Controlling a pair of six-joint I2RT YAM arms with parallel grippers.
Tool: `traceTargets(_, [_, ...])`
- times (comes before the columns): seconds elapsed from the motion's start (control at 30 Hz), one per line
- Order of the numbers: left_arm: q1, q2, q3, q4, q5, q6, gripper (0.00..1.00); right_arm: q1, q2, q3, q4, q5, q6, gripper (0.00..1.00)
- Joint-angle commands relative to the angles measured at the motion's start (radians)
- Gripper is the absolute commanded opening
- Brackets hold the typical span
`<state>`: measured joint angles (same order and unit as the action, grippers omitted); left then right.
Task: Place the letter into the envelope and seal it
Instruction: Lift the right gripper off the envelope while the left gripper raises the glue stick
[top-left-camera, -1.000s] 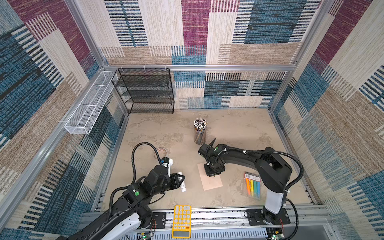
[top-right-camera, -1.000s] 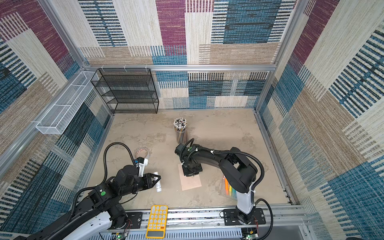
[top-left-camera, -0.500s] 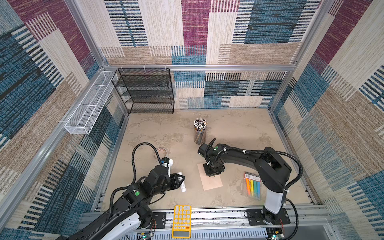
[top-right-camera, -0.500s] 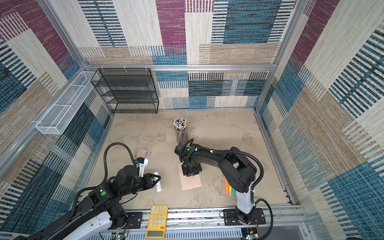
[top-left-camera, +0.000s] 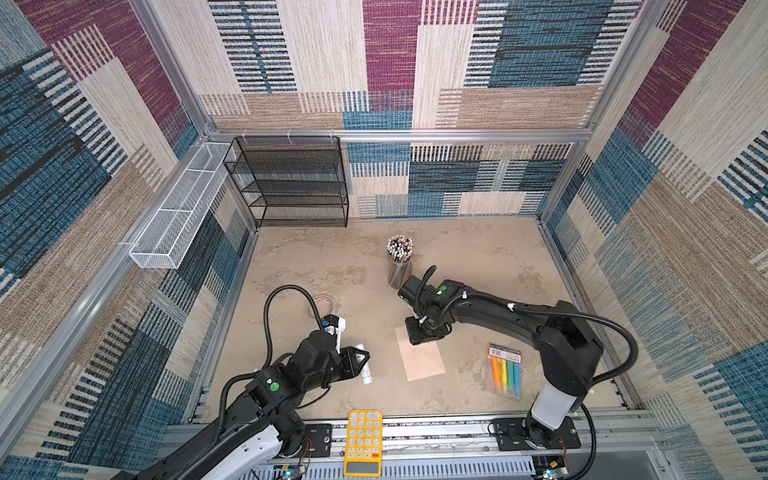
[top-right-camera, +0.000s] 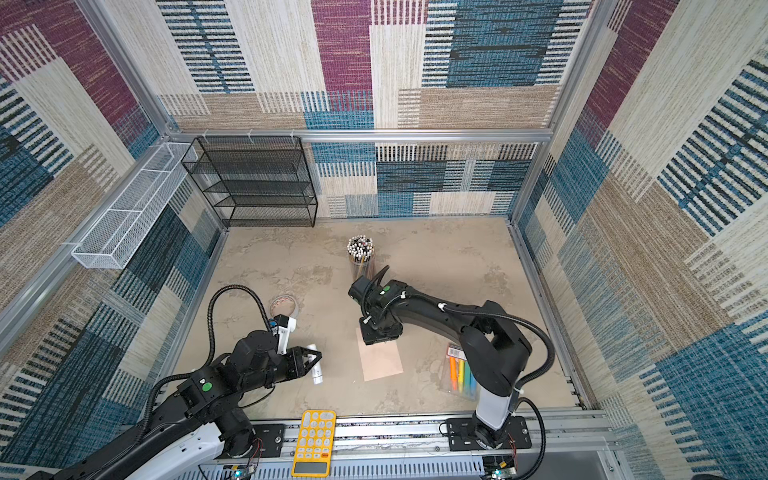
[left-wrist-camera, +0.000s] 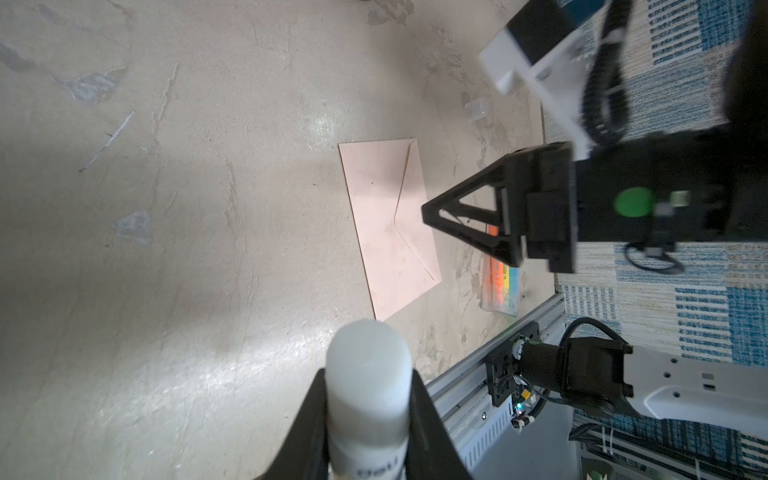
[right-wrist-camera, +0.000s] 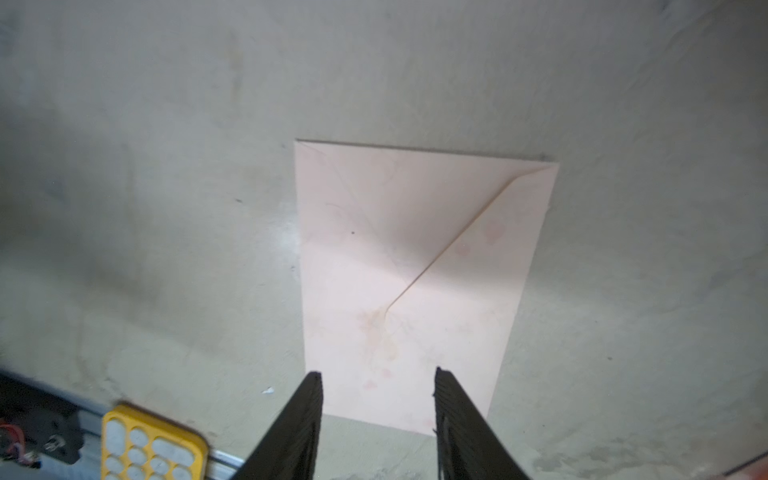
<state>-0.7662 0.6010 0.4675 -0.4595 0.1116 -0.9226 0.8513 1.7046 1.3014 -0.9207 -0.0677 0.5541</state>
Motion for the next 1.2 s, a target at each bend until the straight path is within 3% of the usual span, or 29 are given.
traceTargets(0.0, [0.001,0.002,0.004,0.013,0.010,-0.004,0.08,0.001,-0.093,0.030,-0.089,0.038,0.003,0.53])
traceTargets(0.13, [0.001,0.009,0.006,0.019,0.008,-0.004,0.08,0.000,-0.255,0.035,-0.083,0.054,-0.002,0.54])
traceTargets(0.2, [0.002,0.022,0.008,0.043,0.014,0.007,0.08,0.000,-0.377,-0.013,0.017,0.056,-0.029,0.53])
traceTargets(0.27, [0.000,0.041,0.008,0.082,0.022,0.013,0.09,0.003,-0.537,-0.141,0.229,0.025,-0.088,0.53])
traceTargets(0.47, [-0.008,0.169,0.073,0.192,0.071,0.080,0.10,0.011,-1.148,-0.813,1.084,-0.052,-0.177,0.54])
traceTargets(0.57, [-0.029,0.226,0.125,0.225,0.070,0.119,0.10,0.011,-1.296,-0.960,1.193,-0.037,-0.189,0.56])
traceTargets(0.8, [-0.098,0.334,0.218,0.404,0.066,0.225,0.11,0.011,-1.274,-1.045,1.150,-0.094,-0.109,0.57])
traceTargets(1.03, [-0.150,0.472,0.322,0.595,0.124,0.343,0.11,0.011,-1.178,-1.075,1.198,-0.272,-0.063,0.60])
traceTargets(1.17, [-0.148,0.503,0.341,0.696,0.171,0.369,0.11,0.011,-1.200,-1.089,1.243,-0.339,-0.069,0.66])
